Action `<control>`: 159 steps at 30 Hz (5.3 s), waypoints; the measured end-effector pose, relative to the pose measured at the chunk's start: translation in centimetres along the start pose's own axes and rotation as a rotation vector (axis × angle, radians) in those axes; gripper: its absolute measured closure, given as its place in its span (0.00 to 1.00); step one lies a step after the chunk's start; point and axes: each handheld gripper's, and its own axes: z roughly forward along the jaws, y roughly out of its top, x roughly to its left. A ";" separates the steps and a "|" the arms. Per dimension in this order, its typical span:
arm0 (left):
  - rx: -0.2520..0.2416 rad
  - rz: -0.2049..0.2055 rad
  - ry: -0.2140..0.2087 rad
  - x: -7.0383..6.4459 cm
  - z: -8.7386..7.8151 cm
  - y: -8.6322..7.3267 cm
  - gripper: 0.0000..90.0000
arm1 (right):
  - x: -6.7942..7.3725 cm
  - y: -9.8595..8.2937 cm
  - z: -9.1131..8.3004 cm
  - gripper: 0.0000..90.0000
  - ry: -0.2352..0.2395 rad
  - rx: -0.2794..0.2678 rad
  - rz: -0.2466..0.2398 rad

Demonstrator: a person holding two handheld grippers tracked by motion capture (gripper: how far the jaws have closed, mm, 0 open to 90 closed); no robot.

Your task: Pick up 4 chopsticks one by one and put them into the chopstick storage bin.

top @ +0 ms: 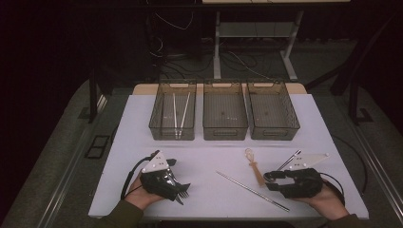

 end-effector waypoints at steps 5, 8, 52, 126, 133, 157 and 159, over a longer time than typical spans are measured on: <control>-0.001 -0.002 0.001 0.0 0.0 0.0 0.00 | 0.5 -1.0 0.0 0.65 0.004 0.036 -0.015; 0.001 -0.003 0.002 0.0 0.0 0.0 0.00 | 0.9 -1.4 0.2 0.70 0.011 0.060 -0.025; 0.011 0.007 -0.002 -0.1 0.1 0.0 0.00 | 2.3 -1.3 3.5 0.95 0.003 0.210 -0.114; 0.006 -0.002 0.002 0.0 0.2 0.0 0.00 | -1.0 5.6 0.2 0.95 0.075 -0.162 -0.055; -0.001 -0.004 0.002 0.0 0.2 0.0 0.00 | -1.3 7.1 0.6 0.95 0.060 -0.192 -0.048; -0.007 -0.007 -0.003 0.2 0.1 0.0 0.00 | -2.6 13.8 2.7 0.95 -0.003 -0.282 -0.021; -0.007 -0.005 -0.005 0.1 0.1 0.0 0.00 | -2.8 14.6 3.1 0.95 -0.015 -0.286 -0.015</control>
